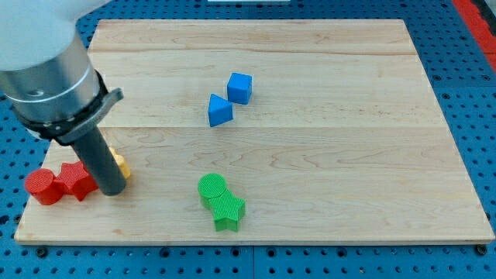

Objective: Move the yellow blocks to the center left of the board

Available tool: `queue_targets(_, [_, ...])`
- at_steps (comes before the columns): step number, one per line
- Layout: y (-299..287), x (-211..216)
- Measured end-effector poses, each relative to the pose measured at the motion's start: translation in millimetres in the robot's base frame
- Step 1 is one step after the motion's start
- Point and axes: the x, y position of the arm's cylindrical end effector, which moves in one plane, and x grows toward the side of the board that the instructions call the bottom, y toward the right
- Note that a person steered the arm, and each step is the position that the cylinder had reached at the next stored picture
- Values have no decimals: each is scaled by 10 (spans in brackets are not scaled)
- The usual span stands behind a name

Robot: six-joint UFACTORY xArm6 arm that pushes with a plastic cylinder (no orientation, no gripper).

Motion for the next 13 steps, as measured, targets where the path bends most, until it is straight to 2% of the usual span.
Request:
queue_targets(4, [-304, -213])
queue_targets(7, [-334, -1170])
queue_targets(8, [24, -1297])
queue_targets(9, [752, -1016])
queue_targets(10, [740, -636])
queue_targets(13, [-178, -520])
